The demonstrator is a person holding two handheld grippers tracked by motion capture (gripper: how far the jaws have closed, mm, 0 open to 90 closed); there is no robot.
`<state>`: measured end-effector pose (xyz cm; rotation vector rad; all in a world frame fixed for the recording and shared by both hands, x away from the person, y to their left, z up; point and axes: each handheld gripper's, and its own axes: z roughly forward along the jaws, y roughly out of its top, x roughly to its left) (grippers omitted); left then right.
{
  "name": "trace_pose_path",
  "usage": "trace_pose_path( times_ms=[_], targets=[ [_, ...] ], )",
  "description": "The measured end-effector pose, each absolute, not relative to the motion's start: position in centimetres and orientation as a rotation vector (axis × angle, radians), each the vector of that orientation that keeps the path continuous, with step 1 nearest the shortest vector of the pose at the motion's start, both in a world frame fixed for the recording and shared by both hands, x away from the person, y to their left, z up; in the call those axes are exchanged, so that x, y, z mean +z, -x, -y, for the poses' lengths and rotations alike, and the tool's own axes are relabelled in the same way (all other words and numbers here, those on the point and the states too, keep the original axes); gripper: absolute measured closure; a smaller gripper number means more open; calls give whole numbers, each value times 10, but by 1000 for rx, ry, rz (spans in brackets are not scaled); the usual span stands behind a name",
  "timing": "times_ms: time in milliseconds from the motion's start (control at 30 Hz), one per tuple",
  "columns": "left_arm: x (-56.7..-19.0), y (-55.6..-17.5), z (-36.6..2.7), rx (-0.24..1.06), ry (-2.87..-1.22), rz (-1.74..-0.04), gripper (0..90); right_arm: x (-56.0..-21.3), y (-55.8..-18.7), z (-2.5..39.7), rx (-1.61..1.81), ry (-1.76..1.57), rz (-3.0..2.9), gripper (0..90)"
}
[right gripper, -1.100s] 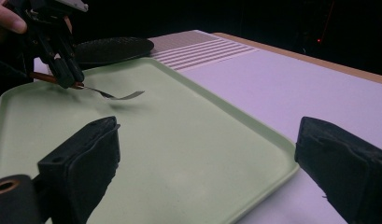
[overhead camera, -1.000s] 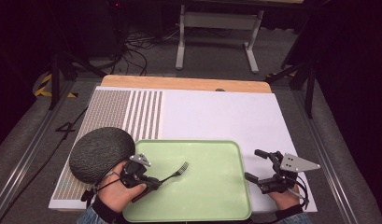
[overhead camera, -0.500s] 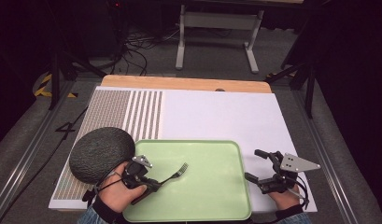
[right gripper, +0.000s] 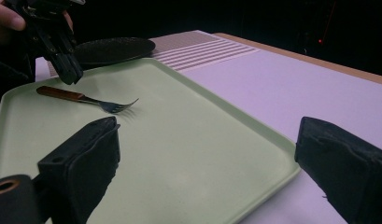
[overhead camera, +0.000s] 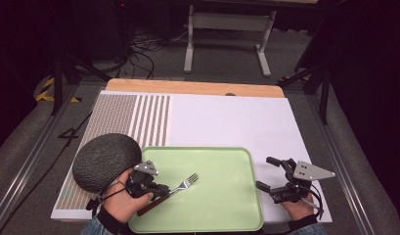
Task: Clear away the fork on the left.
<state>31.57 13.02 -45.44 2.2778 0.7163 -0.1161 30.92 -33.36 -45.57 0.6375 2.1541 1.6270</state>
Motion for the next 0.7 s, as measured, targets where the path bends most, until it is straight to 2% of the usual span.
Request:
trace_pose_path(
  times_ms=[100, 400, 700],
  targets=[
    [-454, -316, -128, -102, -2283, -679, 900, -456, -309, 333, 1627, -637, -2155, 72],
    [-459, -318, -114, -48, -2345, -536, 900, -456, -309, 333, 1624, -637, -2155, 72],
    [-468, -319, -101, -59, -2416, -458, 900, -456, -309, 334, 1622, -638, -2155, 72]
  ],
)
